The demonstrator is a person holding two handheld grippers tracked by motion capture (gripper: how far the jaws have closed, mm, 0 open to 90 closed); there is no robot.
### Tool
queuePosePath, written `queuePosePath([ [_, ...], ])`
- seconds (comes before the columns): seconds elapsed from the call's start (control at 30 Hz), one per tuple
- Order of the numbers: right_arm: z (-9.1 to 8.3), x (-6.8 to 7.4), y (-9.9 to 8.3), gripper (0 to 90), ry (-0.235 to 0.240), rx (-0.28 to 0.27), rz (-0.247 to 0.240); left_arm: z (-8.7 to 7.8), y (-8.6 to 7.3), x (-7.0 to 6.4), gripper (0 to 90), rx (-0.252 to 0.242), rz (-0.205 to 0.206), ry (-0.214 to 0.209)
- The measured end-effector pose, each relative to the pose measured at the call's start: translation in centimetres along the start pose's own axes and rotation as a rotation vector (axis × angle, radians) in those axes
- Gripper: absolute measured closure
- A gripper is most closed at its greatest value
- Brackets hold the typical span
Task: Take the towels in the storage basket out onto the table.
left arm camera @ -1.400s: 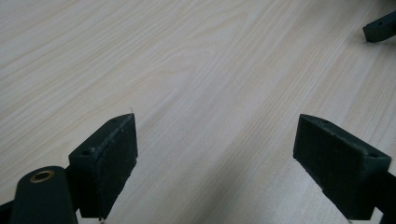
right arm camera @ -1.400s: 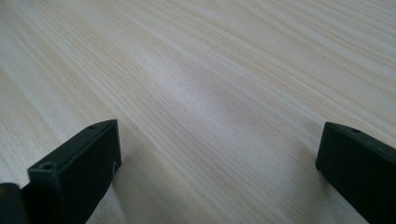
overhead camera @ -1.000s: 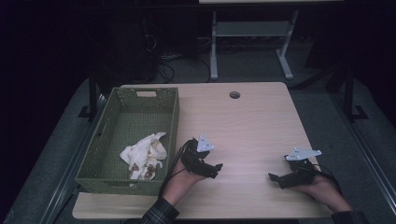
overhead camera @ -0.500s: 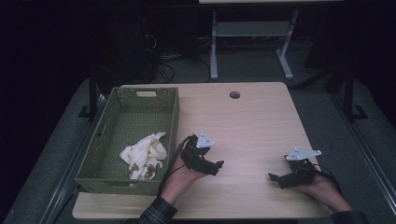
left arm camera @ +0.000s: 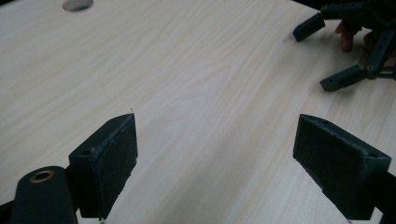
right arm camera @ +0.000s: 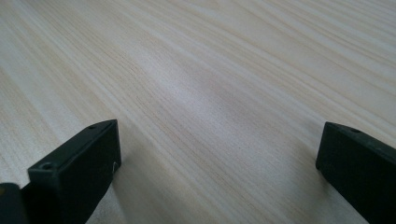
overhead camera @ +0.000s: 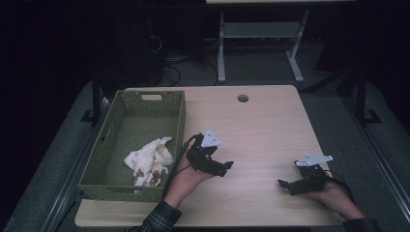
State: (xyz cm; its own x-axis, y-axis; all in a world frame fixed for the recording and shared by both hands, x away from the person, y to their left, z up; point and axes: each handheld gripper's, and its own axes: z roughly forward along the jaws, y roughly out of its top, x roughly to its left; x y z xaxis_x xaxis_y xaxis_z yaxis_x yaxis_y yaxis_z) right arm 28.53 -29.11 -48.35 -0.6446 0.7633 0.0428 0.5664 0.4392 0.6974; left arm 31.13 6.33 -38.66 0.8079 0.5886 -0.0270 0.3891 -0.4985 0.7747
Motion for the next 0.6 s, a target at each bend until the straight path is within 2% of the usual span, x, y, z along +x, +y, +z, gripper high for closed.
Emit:
queuePosePath([
  [0.2,0.0,0.0,0.0,0.0,0.000,-0.001,0.001,-0.6,0.7,0.6,13.2,-0.002,0.011,0.006],
  [0.33,0.0,0.0,0.0,0.0,0.000,-0.001,0.001,-1.0,1.0,1.2,13.4,-0.009,-0.008,0.003],
  [0.6,0.0,0.0,0.0,0.0,0.000,-0.001,0.000,-1.9,1.6,2.4,13.5,0.007,-0.011,0.000],
])
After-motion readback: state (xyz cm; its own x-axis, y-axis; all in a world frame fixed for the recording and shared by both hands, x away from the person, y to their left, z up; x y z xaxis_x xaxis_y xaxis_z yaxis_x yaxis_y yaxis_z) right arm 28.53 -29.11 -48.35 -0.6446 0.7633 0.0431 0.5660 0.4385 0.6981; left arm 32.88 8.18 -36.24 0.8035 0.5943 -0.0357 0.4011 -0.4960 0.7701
